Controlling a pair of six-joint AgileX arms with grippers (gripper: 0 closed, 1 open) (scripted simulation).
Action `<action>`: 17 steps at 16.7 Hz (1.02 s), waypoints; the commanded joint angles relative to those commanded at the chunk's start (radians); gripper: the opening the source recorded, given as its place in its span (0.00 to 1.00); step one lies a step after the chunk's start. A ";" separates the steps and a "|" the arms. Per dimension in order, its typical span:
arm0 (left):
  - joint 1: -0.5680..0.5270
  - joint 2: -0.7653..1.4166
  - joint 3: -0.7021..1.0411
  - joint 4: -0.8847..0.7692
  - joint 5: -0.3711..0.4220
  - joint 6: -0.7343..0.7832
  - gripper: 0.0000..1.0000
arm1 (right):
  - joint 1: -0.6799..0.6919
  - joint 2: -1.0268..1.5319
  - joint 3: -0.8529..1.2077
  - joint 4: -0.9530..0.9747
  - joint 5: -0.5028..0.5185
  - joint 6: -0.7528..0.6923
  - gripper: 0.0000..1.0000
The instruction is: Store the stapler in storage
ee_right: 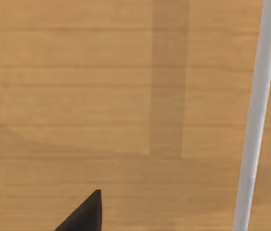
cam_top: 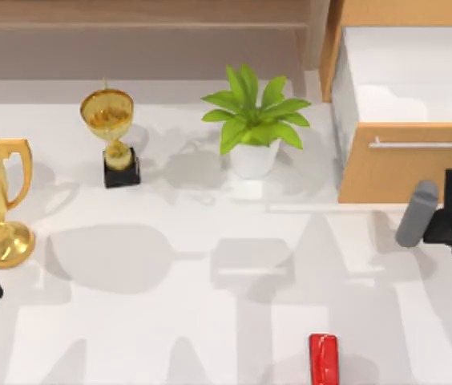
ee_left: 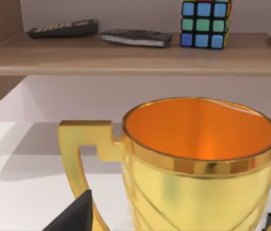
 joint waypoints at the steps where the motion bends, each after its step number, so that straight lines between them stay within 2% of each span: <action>1: 0.000 0.000 0.000 0.000 0.000 0.000 1.00 | 0.000 0.000 0.000 0.000 0.000 0.000 1.00; 17: 0.000 0.000 0.000 0.000 0.000 0.000 1.00 | 0.028 0.036 -0.072 0.048 0.031 0.001 1.00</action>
